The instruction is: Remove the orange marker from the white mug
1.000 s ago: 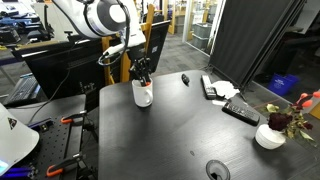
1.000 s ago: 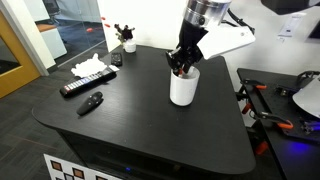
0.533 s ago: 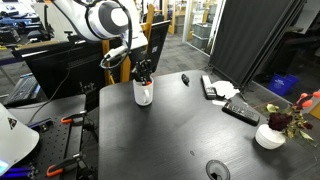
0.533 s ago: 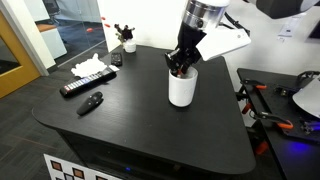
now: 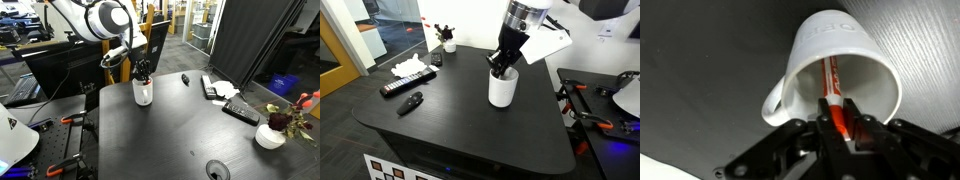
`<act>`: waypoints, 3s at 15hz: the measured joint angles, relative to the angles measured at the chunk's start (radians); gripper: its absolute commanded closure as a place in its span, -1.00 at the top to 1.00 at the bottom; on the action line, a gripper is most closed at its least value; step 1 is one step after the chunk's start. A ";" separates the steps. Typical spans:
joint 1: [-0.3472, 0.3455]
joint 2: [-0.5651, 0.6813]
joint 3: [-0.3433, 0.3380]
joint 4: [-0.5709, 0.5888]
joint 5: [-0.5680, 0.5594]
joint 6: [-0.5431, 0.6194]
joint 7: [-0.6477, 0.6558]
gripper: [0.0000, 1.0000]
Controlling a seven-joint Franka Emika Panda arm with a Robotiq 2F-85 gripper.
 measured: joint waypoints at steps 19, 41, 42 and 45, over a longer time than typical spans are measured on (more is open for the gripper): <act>0.039 -0.356 0.035 -0.153 -0.152 -0.005 0.080 -0.91; -0.186 -0.369 -0.049 -0.101 0.233 -0.023 -0.456 -0.62; -0.192 -0.367 -0.042 -0.101 0.233 -0.023 -0.455 -0.62; -0.197 -0.368 -0.034 -0.101 0.233 -0.023 -0.455 -0.62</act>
